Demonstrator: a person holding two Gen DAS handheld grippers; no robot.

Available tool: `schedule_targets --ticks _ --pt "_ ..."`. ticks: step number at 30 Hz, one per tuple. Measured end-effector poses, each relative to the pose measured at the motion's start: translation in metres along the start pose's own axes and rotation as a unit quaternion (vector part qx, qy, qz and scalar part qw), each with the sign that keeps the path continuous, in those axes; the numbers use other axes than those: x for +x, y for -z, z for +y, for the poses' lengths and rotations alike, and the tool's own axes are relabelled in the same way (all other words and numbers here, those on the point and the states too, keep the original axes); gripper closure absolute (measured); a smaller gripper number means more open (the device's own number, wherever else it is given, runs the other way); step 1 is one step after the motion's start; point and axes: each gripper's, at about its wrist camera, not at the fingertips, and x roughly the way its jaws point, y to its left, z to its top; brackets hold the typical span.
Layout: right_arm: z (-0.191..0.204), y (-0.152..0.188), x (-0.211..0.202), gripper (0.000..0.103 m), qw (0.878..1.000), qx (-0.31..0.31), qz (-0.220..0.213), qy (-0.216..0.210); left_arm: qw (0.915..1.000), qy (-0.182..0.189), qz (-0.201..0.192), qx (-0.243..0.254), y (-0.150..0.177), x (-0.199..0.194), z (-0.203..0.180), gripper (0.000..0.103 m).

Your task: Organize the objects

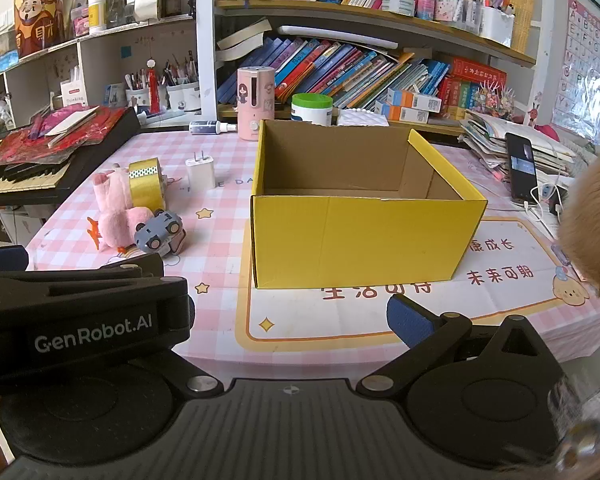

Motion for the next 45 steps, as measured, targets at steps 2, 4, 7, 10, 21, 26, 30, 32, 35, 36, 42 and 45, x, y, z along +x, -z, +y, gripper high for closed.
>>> schedule_targets --ticks 2,4,7,10,21,26,30,32,35,36,42,45 --pt "0.0 0.0 0.0 0.0 1.0 0.0 0.0 0.0 1.0 0.0 -0.001 0.0 0.0 0.0 0.0 0.0" --pt "0.0 0.0 0.0 0.0 1.0 0.0 -0.001 0.0 1.0 0.0 -0.002 0.0 0.0 -0.001 0.0 0.0" --pt "-0.001 0.0 -0.001 0.0 1.0 0.0 -0.001 0.0 1.0 0.0 -0.003 0.001 0.001 -0.001 0.0 0.0" --pt "0.0 0.0 0.0 0.0 1.0 0.0 -0.001 0.0 1.0 -0.002 -0.002 0.0 0.0 -0.001 0.001 0.0" --pt "0.001 -0.001 -0.003 0.001 1.0 0.0 -0.001 0.0 1.0 0.0 -0.002 -0.001 0.001 -0.001 0.002 0.0" --pt "0.001 -0.001 -0.003 0.001 1.0 -0.001 -0.003 0.001 1.0 0.002 -0.007 0.001 0.001 -0.001 0.003 0.0" --pt "0.004 -0.001 -0.003 0.001 1.0 -0.003 -0.004 -0.002 1.0 0.002 -0.008 0.0 0.0 -0.001 0.006 0.0" --pt "0.005 -0.002 -0.003 0.001 1.0 -0.005 -0.005 -0.005 1.0 0.001 -0.01 -0.001 0.0 -0.001 0.008 0.0" --pt "0.008 -0.003 -0.003 0.001 1.0 -0.008 -0.006 -0.006 0.9999 0.001 -0.011 -0.002 0.0 -0.001 0.01 0.0" --pt "0.009 -0.004 -0.003 0.001 1.0 -0.008 -0.007 -0.007 0.9999 0.001 -0.011 -0.003 0.0 -0.001 0.01 0.0" --pt "0.012 -0.004 -0.002 0.001 1.0 -0.012 -0.005 -0.009 0.9999 -0.001 -0.011 0.0 0.0 -0.001 0.013 0.0" --pt "0.015 -0.004 -0.002 0.001 1.0 -0.013 -0.002 -0.009 0.9999 -0.003 -0.011 0.001 0.0 -0.002 0.017 0.0"
